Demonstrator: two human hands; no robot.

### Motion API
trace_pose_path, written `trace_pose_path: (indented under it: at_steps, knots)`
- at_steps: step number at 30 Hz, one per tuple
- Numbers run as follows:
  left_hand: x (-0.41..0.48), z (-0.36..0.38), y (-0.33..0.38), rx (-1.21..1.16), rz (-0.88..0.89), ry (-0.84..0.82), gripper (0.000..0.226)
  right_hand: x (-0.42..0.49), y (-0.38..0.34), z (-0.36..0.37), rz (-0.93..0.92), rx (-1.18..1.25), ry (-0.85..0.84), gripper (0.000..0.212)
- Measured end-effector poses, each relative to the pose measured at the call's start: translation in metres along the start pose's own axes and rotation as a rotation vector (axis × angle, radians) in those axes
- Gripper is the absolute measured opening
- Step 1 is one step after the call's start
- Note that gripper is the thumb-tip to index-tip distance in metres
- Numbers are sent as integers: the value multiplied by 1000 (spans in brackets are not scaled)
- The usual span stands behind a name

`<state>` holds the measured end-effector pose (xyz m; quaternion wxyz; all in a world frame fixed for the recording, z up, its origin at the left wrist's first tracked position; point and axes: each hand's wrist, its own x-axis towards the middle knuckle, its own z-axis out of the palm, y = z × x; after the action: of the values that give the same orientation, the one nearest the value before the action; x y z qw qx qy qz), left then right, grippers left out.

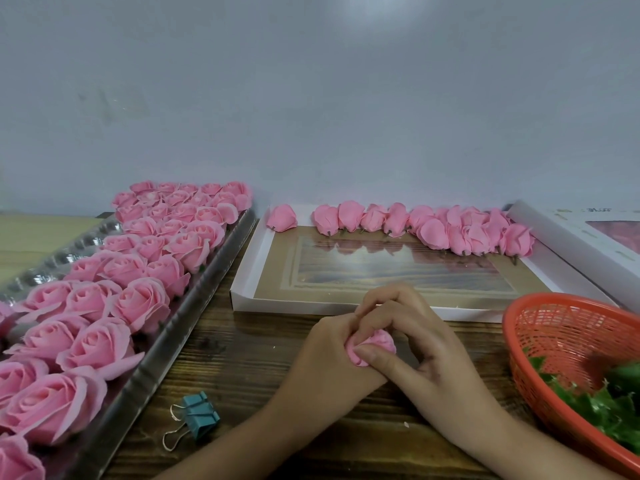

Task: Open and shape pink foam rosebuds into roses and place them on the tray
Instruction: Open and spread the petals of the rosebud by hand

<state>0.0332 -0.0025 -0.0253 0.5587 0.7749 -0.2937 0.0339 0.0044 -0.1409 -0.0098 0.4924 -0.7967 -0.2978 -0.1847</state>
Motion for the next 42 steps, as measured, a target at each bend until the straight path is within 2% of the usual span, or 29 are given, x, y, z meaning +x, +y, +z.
trace_pose_path:
  at_steps: [4, 10, 14, 21, 25, 29, 33, 38, 42]
  knots:
    - [-1, -3, 4, -80, 0, -36, 12, 0, -2, 0, -5, 17, 21, 7]
    - [-4, 5, 3, 125, 63, 93, 23, -1, -2, 1, 51, -80, 84, 11]
    - [-5, 4, 0, 100, 50, 66, 21, 0, -1, 2, 34, -76, 63, 8]
    - [-2, -3, 4, -54, 31, -35, 17, 1, -3, 0, 17, 82, 63, 1]
    - [-1, 3, 0, 39, -8, 31, 7, 0, -1, 2, 39, 18, 76, 5]
    - [-4, 5, 2, 125, 15, 47, 10, 0, 2, 2, 76, 8, 82, 7]
    - [-4, 2, 6, 70, 4, 11, 19, 0, 1, 1, 58, 15, 60, 9]
    - [-3, -4, 9, -63, -25, -67, 10, 1, -2, 0, 37, 87, 44, 10]
    - [-5, 1, 8, 58, 6, 22, 18, 0, -1, 1, 68, 20, 72, 10]
